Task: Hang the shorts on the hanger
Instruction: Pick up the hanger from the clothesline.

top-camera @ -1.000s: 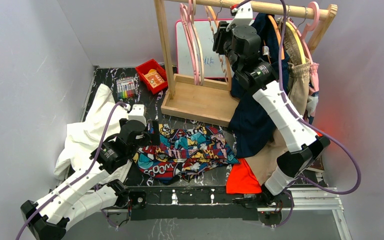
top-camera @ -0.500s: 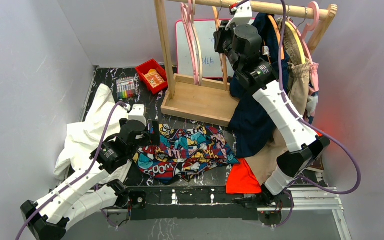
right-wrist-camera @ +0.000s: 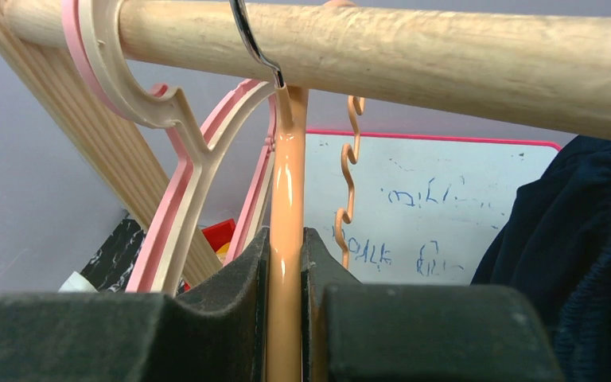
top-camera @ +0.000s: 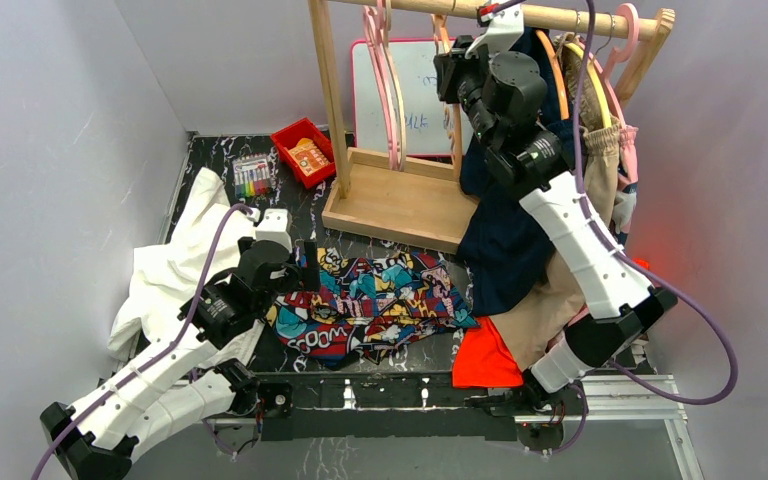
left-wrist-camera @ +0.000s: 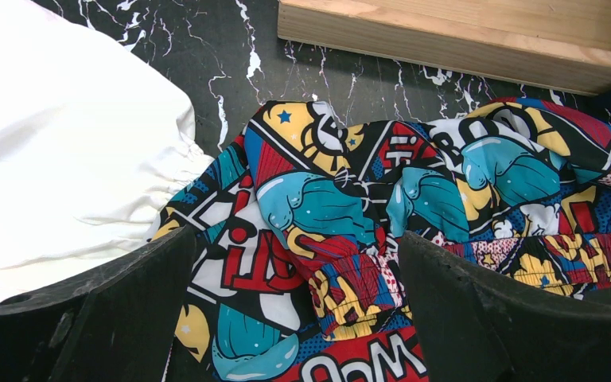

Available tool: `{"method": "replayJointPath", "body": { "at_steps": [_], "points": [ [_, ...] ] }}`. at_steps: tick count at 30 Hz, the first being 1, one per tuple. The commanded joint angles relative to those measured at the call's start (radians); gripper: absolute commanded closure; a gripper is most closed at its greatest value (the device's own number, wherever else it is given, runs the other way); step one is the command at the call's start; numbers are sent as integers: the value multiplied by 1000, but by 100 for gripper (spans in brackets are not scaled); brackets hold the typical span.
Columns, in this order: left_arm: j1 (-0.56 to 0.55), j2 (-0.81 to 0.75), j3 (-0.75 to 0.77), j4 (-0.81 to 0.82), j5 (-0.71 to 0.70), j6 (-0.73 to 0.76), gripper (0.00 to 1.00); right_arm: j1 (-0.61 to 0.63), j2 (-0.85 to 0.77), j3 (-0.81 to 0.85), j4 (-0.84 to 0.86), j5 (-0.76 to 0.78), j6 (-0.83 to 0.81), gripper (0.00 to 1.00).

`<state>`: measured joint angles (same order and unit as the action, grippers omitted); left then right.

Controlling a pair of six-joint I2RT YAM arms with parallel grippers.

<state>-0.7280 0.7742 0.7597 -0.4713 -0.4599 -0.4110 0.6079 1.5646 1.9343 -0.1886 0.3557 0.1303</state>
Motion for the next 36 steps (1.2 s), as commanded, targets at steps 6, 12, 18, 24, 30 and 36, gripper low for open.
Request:
{"method": "replayJointPath", "body": {
  "at_steps": [6,12,18,24,30,36],
  "points": [
    [5,-25,-1,5,-27,10,2,-6,-170,-100,73,-31,20,100],
    [5,-28,-2,5,-41,6,2,-5,-301,-215,-4,-72,58,100],
    [4,-46,0,-13,-102,-12,2,-5,-474,-373,-158,-121,110,100],
    [4,-79,1,-33,-179,-37,2,-5,-588,-472,-393,-191,129,100],
    [4,-152,-5,-55,-272,-62,2,-6,-652,-612,-566,-307,156,100],
    [3,-190,27,-91,-316,-82,2,-6,-676,-701,-646,-409,140,100]
  ]
}}
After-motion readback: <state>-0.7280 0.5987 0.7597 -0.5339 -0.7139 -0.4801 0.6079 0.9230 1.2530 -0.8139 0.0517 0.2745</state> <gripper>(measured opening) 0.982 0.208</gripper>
